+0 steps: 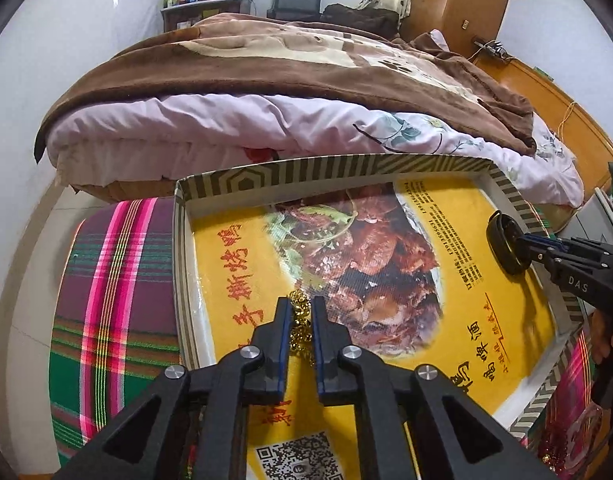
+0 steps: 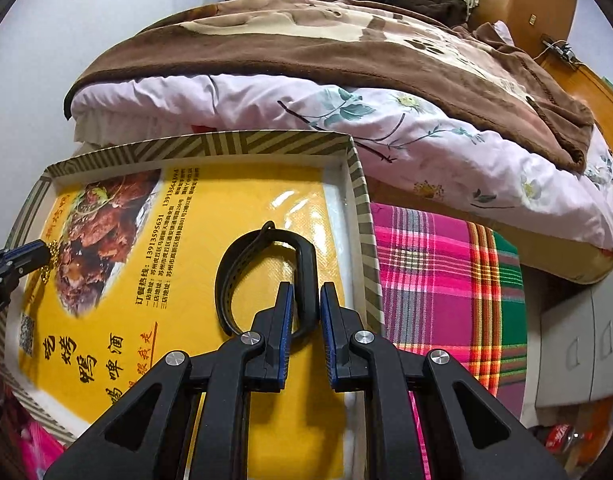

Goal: Organize jewelry
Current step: 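Carry both items over the yellow tray and open both grippers to drop them, then grasp the pink claw hair clip with the right gripper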

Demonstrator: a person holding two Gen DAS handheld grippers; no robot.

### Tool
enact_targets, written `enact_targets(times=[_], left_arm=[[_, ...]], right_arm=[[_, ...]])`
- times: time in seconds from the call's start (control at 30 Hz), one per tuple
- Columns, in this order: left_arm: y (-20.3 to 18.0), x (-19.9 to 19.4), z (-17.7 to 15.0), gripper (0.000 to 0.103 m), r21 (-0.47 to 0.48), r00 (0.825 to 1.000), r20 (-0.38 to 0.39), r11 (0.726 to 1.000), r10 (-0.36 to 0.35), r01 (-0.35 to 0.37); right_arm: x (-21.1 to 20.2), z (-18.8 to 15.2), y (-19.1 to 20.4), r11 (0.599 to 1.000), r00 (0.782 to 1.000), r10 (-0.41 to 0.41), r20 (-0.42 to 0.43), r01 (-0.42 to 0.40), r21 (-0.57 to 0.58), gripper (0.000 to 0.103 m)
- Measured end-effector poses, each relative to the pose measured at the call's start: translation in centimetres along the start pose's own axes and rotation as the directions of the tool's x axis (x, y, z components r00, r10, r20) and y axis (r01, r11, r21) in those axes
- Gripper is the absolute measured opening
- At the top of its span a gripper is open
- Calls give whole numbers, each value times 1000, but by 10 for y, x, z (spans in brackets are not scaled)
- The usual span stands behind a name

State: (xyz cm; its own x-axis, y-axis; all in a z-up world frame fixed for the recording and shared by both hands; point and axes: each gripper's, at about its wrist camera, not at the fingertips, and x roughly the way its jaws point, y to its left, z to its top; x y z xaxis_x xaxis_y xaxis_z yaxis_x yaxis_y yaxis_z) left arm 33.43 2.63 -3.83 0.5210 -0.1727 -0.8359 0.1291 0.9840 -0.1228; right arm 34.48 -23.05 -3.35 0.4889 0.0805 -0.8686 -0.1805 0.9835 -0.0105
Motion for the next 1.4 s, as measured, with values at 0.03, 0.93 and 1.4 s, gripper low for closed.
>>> enact_targets(times=[0.03, 0.93, 1.4], left_arm=[[0, 0, 0, 24, -2, 1000, -1, 1000, 0, 0], [-37, -127, -84, 75, 15, 986, 156, 998, 57, -60], [-10, -178, -167, 80, -119, 973, 219, 992, 70, -45]], right_arm=[[0, 0, 0, 1000, 1000, 3, 1, -3, 0, 16], [-133, -91, 0, 991, 971, 100, 216, -116, 66, 40], [-164, -206, -42, 951, 978, 25, 207, -87, 296, 62]])
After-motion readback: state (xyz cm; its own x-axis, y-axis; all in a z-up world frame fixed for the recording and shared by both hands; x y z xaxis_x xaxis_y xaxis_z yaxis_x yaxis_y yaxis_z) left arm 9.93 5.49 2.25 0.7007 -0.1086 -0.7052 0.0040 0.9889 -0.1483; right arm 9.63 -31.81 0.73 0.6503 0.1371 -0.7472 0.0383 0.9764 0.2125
